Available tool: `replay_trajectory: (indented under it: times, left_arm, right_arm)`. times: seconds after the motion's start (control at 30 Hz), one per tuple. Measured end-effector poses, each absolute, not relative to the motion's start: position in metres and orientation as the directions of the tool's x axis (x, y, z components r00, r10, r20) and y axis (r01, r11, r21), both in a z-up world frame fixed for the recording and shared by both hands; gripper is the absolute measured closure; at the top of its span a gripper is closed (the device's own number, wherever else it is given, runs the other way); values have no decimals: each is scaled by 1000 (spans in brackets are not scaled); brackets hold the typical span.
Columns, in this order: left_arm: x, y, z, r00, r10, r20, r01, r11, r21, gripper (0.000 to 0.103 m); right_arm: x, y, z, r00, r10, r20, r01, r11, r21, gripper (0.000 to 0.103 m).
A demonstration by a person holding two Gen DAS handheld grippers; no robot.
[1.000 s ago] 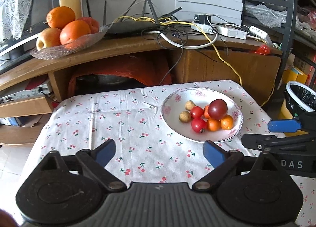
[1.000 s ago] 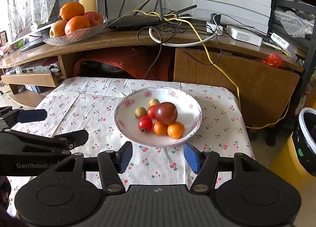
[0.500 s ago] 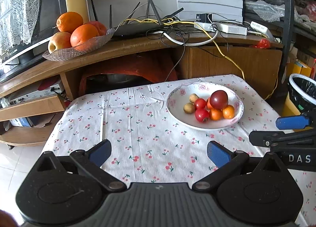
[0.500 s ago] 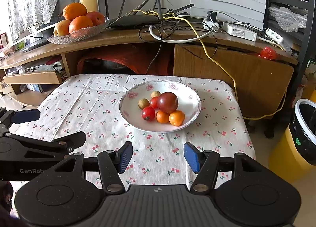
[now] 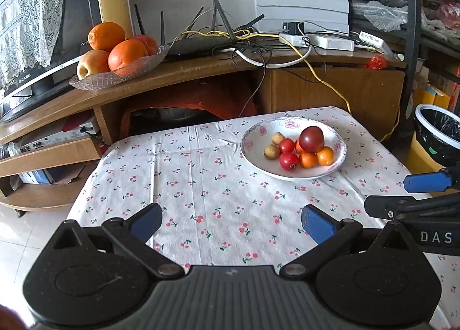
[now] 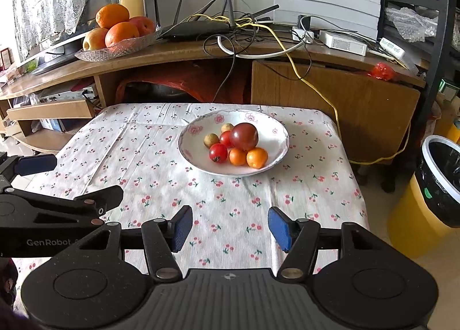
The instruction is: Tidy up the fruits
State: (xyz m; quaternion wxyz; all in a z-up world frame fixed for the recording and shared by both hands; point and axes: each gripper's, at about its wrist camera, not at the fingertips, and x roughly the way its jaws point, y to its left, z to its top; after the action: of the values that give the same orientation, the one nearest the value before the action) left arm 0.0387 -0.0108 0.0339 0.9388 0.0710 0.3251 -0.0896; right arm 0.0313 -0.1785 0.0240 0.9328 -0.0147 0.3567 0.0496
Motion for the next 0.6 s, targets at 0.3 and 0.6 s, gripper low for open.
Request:
replay_trajectory:
  times: [0.3, 0.6]
  left_arm:
    - [14, -12, 32, 760, -141, -635, 237, 969, 69, 0]
    - [-6, -11, 32, 753, -149, -641, 243, 968, 61, 0]
  right_arm:
    - [5, -181, 25, 733, 79, -676, -86, 996, 23, 48]
    - [-18, -180, 23, 717, 84, -692, -80, 996, 38, 48]
